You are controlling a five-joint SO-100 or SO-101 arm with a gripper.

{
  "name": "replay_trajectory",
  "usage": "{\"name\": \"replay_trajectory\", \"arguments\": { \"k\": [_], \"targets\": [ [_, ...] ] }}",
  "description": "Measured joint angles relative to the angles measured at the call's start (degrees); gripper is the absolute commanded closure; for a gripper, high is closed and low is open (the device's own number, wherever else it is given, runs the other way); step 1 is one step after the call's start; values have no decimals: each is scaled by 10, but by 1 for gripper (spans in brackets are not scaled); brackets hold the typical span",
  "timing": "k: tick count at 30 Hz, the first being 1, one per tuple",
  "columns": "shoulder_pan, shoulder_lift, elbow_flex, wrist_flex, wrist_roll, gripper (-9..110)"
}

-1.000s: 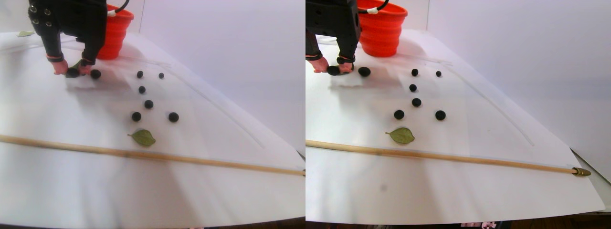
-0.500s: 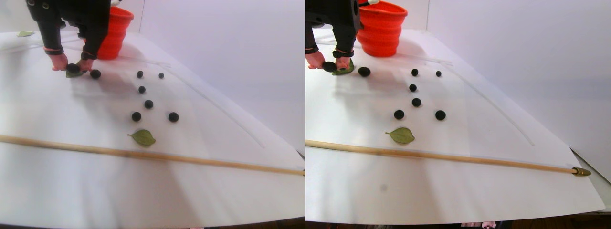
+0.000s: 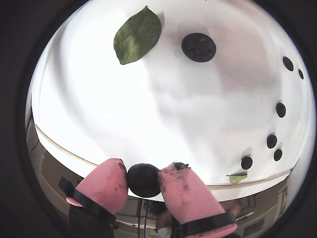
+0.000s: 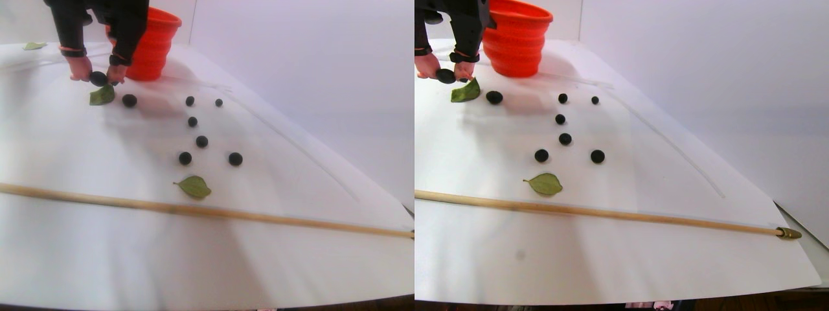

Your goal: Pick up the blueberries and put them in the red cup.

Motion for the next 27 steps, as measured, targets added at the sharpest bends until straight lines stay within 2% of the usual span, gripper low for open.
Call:
{"name": "replay_trajectory", "arguments": {
  "k": [18,27],
  "targets": [
    [-18,105,-21,140,25,91],
    [-18,105,-61,155,22,91]
  ]
}}
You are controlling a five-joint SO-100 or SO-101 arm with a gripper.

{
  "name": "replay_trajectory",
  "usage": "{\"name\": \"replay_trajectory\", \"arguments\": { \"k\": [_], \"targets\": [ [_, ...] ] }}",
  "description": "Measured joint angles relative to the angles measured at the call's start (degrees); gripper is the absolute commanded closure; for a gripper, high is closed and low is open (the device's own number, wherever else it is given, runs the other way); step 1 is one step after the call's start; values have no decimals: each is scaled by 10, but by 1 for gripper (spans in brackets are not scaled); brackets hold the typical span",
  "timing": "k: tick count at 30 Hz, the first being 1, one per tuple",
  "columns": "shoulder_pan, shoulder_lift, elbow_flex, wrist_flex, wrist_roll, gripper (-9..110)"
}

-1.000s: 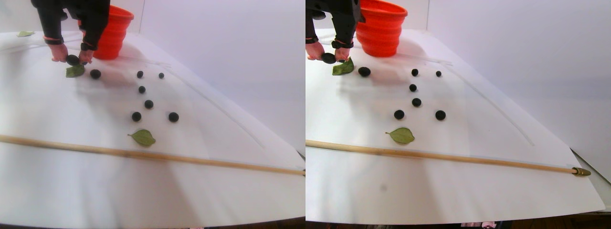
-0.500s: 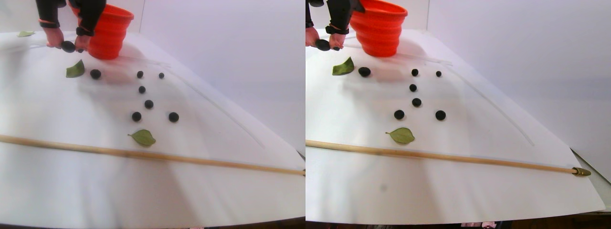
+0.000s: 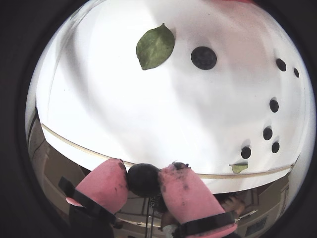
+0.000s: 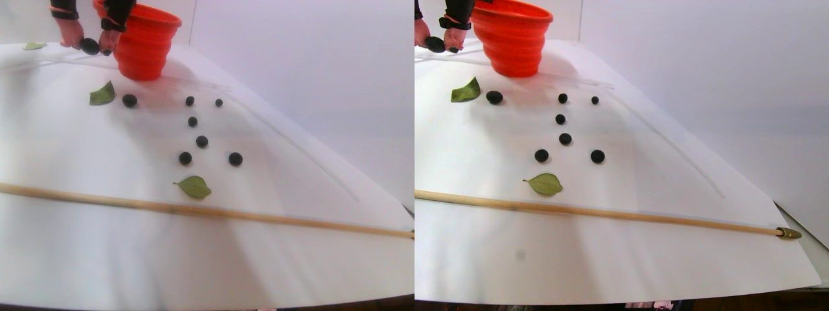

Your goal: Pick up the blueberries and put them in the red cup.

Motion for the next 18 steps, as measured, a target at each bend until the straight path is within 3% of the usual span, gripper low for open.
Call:
{"name": "replay_trajectory", "arguments": {
  "k": [18],
  "targets": [
    [8,-44,-138,39,-18,91]
  ]
}}
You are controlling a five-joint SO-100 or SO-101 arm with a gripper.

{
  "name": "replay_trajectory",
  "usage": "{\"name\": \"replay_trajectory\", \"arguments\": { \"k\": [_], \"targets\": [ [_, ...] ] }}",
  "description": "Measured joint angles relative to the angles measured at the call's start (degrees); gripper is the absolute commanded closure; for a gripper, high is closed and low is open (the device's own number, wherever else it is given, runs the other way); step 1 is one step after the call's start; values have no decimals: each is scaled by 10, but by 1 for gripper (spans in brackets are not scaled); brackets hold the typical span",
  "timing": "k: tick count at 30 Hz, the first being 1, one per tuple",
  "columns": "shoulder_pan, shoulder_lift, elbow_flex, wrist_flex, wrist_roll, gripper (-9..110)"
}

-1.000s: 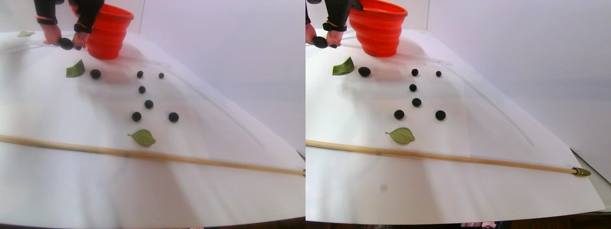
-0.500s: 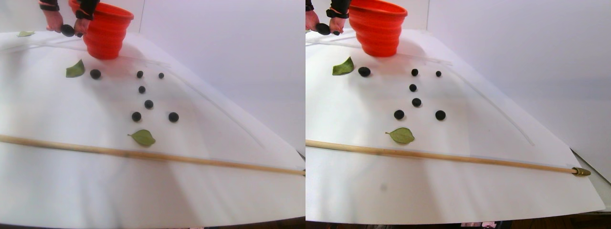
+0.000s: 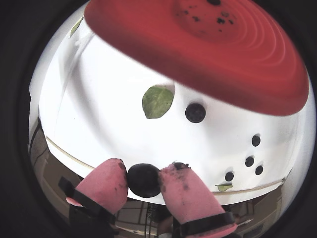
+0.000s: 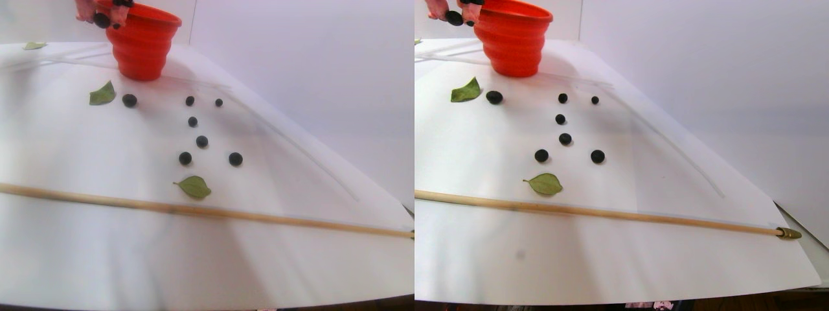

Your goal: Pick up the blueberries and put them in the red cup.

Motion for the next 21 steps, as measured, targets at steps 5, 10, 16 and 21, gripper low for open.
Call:
{"name": "replay_trajectory", "arguments": {
  "k": [5,10,16,21],
  "targets": [
    [2,-18,-35,11,0,91],
    [6,-24,-69,33,0,90],
    [7,-43,-109,58,1,90],
    [7,-65,-146,76,1,91]
  ]
}}
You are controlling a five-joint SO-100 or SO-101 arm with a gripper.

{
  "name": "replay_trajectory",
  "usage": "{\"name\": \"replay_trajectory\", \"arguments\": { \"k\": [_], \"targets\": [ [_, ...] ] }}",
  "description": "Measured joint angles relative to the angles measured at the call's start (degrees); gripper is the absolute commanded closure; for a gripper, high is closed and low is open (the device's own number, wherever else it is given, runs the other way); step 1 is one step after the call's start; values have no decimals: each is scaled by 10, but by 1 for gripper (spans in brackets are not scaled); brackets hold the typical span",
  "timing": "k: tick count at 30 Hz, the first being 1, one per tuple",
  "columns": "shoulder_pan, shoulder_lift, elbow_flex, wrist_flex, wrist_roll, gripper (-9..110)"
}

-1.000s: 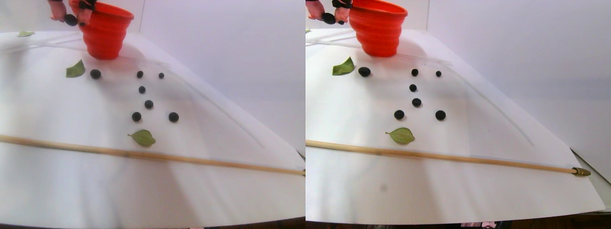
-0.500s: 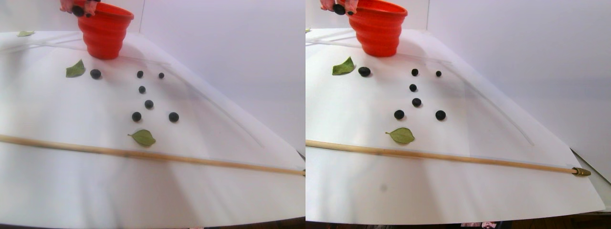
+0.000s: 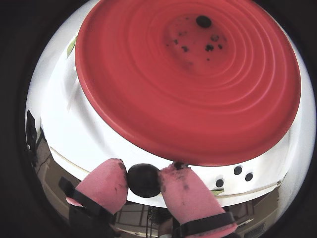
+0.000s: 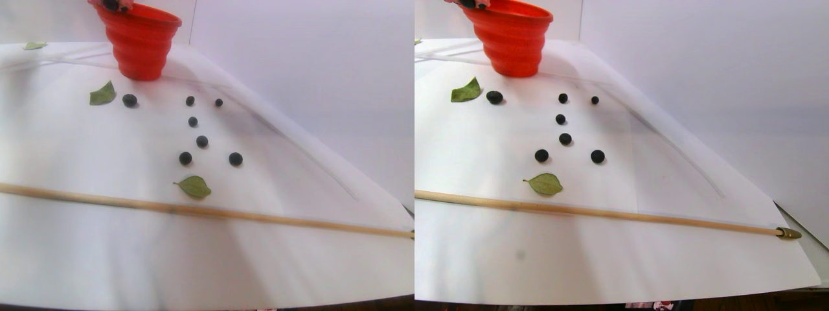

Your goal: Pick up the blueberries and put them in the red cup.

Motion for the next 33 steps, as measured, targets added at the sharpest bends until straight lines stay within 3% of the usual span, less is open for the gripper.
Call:
{"name": "replay_trajectory", "arguments": {
  "k": [16,33],
  "targets": [
    [11,-49,-95,54,16,91],
    [27,-49,-116,30,4,85]
  ]
}}
